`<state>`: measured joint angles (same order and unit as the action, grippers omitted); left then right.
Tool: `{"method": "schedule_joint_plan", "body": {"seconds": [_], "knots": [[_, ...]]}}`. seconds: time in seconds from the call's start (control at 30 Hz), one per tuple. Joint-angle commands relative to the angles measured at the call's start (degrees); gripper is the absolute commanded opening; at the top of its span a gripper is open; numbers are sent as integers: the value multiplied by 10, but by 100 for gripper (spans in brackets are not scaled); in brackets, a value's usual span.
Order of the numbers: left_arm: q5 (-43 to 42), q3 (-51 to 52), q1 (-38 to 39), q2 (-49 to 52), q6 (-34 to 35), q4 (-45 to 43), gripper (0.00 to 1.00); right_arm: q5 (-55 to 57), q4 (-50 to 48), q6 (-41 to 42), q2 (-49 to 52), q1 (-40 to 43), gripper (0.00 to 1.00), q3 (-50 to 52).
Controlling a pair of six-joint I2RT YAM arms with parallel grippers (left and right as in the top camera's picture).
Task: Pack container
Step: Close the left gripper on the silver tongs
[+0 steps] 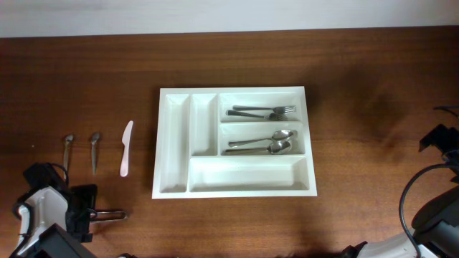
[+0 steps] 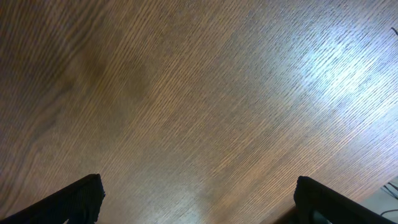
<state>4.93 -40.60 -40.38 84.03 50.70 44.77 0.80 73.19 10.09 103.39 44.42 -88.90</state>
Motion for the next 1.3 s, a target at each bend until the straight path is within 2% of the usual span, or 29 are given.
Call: {"method": "schedule_joint_plan", "body": {"seconds": [0.0,0.57,0.77,1.27], "knots": [[5,4,-3,3,-7,-9,99,-2,0,1,3,-2,99,3],[10,7,-3,3,30,-10,99,-2,0,1,3,-2,99,3],[11,18,-3,3,78,-1,99,-2,0,1,3,-2,99,3],[27,37,-3,3,75,-26,99,-2,0,1,3,-2,99,3]]}}
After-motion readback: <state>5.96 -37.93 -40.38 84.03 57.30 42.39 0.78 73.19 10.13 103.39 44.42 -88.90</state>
